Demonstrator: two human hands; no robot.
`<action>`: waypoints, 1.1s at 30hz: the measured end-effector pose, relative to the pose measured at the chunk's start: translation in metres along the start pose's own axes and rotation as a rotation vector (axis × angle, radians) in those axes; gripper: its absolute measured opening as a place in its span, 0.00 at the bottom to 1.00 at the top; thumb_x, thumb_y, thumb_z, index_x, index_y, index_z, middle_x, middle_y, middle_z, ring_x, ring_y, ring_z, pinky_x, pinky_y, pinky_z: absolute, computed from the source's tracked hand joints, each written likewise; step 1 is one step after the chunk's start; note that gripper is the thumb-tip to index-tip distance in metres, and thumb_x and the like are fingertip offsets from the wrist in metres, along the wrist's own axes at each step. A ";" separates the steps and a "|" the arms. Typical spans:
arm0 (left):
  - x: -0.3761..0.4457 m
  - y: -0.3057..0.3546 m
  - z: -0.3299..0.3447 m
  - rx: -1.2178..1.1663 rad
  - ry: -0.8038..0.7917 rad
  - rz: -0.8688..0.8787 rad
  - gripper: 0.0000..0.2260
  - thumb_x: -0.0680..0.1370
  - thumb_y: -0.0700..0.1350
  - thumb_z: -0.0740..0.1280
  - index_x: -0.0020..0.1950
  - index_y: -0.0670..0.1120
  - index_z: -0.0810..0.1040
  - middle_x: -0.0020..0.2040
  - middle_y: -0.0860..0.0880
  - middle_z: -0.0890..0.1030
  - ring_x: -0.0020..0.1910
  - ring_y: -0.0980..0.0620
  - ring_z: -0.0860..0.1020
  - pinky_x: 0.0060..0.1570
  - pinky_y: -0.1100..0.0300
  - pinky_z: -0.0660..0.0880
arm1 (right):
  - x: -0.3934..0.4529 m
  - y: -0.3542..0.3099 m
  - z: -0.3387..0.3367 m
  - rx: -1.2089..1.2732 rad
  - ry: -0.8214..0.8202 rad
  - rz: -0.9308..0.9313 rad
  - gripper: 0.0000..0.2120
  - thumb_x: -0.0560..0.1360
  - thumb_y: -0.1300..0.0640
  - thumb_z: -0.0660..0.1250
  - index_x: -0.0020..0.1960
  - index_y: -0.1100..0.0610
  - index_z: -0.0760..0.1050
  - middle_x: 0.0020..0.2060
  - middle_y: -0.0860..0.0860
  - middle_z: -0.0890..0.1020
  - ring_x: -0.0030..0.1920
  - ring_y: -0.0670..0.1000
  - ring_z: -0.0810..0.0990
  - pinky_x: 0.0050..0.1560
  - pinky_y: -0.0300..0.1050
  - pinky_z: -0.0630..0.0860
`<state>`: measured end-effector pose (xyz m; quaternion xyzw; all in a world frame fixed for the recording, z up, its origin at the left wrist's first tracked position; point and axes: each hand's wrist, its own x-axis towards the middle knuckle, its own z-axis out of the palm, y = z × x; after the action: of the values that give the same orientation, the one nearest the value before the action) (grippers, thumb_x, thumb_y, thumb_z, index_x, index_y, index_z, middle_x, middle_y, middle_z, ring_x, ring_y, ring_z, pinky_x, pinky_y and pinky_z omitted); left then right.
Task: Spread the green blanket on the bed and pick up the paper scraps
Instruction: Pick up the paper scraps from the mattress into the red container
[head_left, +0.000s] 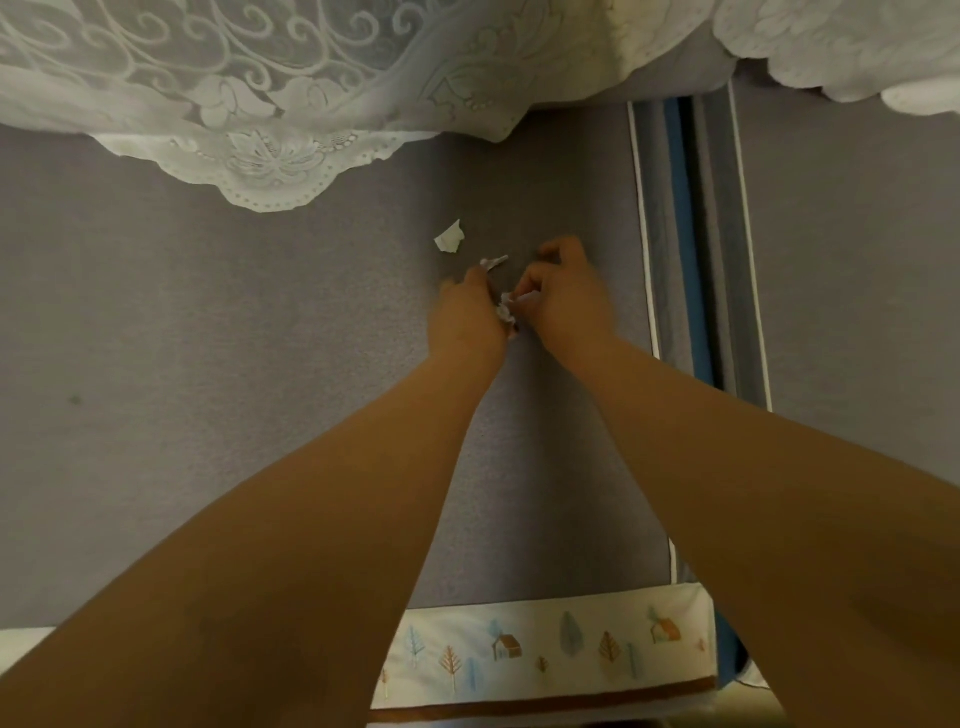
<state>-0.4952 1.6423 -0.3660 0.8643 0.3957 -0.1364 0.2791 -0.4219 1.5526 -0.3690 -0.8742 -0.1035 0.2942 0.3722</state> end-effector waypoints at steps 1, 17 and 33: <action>0.002 0.001 0.001 0.033 -0.007 0.008 0.20 0.74 0.47 0.72 0.64 0.46 0.72 0.59 0.44 0.75 0.52 0.48 0.76 0.46 0.58 0.71 | 0.002 -0.001 0.001 -0.067 -0.016 -0.034 0.11 0.76 0.58 0.65 0.57 0.58 0.74 0.47 0.42 0.72 0.37 0.40 0.73 0.36 0.36 0.71; 0.002 -0.004 -0.010 0.014 -0.070 -0.049 0.02 0.77 0.42 0.67 0.46 0.44 0.77 0.35 0.50 0.71 0.35 0.53 0.70 0.34 0.61 0.65 | -0.005 -0.007 -0.020 0.021 0.085 -0.019 0.03 0.73 0.58 0.70 0.44 0.52 0.77 0.39 0.47 0.79 0.38 0.44 0.76 0.35 0.34 0.70; 0.018 -0.007 -0.037 -0.112 0.006 -0.023 0.11 0.80 0.40 0.62 0.60 0.39 0.77 0.54 0.39 0.81 0.52 0.42 0.81 0.52 0.55 0.77 | -0.012 0.011 -0.025 0.106 0.134 0.278 0.07 0.75 0.55 0.69 0.53 0.53 0.79 0.46 0.50 0.80 0.47 0.49 0.79 0.43 0.43 0.75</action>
<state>-0.4878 1.6788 -0.3469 0.8430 0.4135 -0.1145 0.3243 -0.4168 1.5253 -0.3580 -0.8769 0.0590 0.2890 0.3795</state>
